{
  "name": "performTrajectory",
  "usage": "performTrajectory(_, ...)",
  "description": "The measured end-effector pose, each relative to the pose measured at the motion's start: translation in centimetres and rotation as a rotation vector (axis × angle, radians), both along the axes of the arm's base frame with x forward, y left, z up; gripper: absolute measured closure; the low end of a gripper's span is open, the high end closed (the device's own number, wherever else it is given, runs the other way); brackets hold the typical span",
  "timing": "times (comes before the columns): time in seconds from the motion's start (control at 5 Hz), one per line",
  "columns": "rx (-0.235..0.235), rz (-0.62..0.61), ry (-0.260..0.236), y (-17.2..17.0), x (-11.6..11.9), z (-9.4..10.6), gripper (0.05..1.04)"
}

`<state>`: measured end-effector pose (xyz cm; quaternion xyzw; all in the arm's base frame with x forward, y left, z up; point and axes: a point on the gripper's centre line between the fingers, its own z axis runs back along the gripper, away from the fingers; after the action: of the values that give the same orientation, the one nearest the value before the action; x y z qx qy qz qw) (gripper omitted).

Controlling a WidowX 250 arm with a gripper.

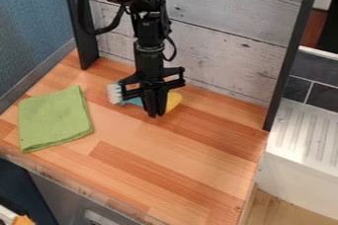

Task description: Move the blue brush to the center of the table

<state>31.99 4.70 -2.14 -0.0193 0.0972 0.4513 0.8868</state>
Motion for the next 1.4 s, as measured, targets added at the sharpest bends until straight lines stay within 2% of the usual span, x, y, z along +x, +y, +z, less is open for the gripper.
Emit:
performTrajectory(0.2, 0.001, 0.006, 0.004, -0.1, -0.4, -0.2, 0.995)
performTrajectory(0.4, 0.021, -0.030, 0.018, -1.1, -2.4, 0.0, 0.995)
performTrajectory(0.6, 0.067, -0.081, 0.009, -2.8, -4.6, 0.3, 0.995)
performTrajectory(0.8, 0.126, -0.142, -0.011, -3.7, -5.5, 0.3, 0.974)
performTrajectory(1.0, 0.143, -0.160, -0.012, -3.7, -5.9, 0.0, 0.791)
performTrajectory(1.4, 0.155, -0.176, 0.004, -3.7, -6.1, -0.5, 0.183)
